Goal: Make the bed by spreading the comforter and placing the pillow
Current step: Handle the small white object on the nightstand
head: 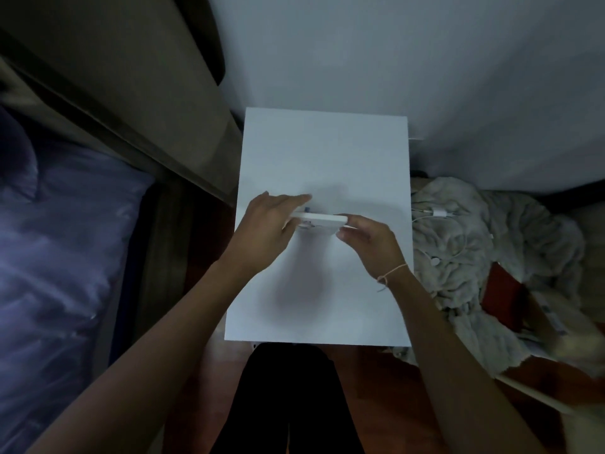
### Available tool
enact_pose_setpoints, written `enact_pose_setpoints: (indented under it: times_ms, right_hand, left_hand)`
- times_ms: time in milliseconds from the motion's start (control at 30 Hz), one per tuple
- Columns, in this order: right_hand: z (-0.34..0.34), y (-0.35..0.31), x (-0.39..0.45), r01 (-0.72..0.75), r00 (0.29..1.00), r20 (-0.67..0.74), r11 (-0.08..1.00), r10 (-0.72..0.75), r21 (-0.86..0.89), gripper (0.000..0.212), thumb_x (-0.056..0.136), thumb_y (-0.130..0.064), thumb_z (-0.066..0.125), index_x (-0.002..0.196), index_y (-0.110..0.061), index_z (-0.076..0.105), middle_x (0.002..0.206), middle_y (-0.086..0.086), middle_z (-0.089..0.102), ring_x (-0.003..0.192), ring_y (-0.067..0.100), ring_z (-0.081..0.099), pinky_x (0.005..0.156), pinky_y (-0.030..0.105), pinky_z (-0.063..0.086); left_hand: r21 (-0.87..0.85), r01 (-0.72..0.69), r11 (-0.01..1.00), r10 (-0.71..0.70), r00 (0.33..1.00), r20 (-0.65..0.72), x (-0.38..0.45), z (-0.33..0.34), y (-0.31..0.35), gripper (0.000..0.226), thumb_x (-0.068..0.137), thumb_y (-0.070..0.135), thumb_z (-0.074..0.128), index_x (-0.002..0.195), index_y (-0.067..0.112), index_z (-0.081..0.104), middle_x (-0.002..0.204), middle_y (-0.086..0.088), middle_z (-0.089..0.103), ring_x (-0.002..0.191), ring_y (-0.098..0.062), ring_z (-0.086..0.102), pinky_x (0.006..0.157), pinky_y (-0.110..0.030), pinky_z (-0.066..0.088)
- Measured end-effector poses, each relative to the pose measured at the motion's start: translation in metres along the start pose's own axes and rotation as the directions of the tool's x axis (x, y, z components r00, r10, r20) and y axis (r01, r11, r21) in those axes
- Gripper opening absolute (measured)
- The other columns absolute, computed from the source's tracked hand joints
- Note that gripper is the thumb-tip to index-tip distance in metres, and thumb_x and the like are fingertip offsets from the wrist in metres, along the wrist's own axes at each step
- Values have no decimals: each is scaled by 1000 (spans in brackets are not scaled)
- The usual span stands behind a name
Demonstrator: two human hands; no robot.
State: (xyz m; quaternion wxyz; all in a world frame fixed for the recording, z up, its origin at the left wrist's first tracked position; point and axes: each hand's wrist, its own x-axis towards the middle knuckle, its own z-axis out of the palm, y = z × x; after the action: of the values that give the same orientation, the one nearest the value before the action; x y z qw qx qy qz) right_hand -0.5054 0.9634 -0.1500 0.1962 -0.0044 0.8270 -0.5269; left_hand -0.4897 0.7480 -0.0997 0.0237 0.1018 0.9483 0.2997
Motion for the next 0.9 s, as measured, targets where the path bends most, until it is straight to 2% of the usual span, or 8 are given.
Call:
enact_pose_setpoints:
  times_ms: [167, 267, 367, 500, 567, 700, 833, 900]
  right_hand:
    - [4, -2, 8, -10, 995, -101, 1000, 8, -24, 23, 87, -17, 65, 108, -18, 71, 100, -6, 72, 90, 0, 64, 84, 11, 48]
    - [4, -4, 13, 2, 993, -114, 1000, -4, -12, 24, 88, -16, 64, 111, -18, 70, 105, -8, 71, 94, -2, 64, 88, 10, 47]
    - [4, -4, 19, 2, 993, -116, 1000, -3, -12, 25, 88, -16, 63, 111, -21, 70, 103, -10, 71, 94, 0, 65, 89, 15, 48]
    - [7, -5, 24, 7, 988, -152, 1000, -9, -17, 26, 88, -17, 62, 112, -22, 70, 106, -8, 72, 94, -3, 64, 86, 10, 46]
    - [10, -6, 24, 26, 982, -186, 998, -35, -52, 25, 89, -18, 61, 112, -22, 70, 104, -7, 73, 91, -3, 64, 81, 5, 44]
    - [17, -3, 23, 32, 975, -213, 990, -61, -139, 26, 90, -21, 60, 115, -26, 68, 104, -8, 73, 93, 6, 67, 85, 17, 49]
    - [41, 8, 11, 5, 977, -208, 977, -51, -215, 46, 95, -25, 52, 140, -19, 44, 131, 2, 60, 117, 14, 58, 100, 20, 41]
    - [56, 9, 2, -75, 978, -204, 974, 30, -214, 61, 95, -20, 49, 150, -16, 22, 137, 8, 54, 121, 22, 55, 95, 20, 38]
  left_hand:
    - [-51, -59, 997, 58, 998, -22, 5, 1, 0, 37, 84, 5, 58, 120, 15, 60, 115, -2, 66, 101, -23, 61, 95, -38, 42]
    - [-135, 44, 990, -50, 998, -43, 8, -1, -11, 42, 86, 9, 60, 128, 15, 54, 125, -2, 60, 112, -18, 56, 99, -31, 43]
    - [-190, 165, 968, -182, 980, -77, 4, 0, -32, 40, 87, 6, 58, 126, 15, 55, 122, -2, 62, 109, -16, 58, 93, -19, 41]
    - [-236, 328, 915, -344, 938, -29, -3, 12, -48, 51, 86, -2, 52, 134, 13, 47, 116, -5, 65, 109, -16, 60, 89, -20, 40]
    - [-263, 350, 899, -361, 933, 10, -7, 20, -48, 57, 84, -5, 49, 138, 15, 43, 121, -4, 63, 112, -15, 60, 92, -21, 41]
    - [-294, 373, 880, -379, 925, 38, -16, 40, -43, 70, 83, -3, 48, 145, 24, 30, 132, 0, 57, 121, -14, 54, 96, -18, 39]
    - [-249, 446, 860, -448, 892, 51, -23, 56, -35, 82, 84, 4, 51, 150, 26, 8, 136, -6, 53, 107, -29, 59, 89, -33, 48]
    - [-265, 476, 839, -475, 877, 70, -25, 63, -29, 89, 84, 4, 52, 149, 29, -3, 135, -7, 52, 97, -28, 61, 83, -35, 52]
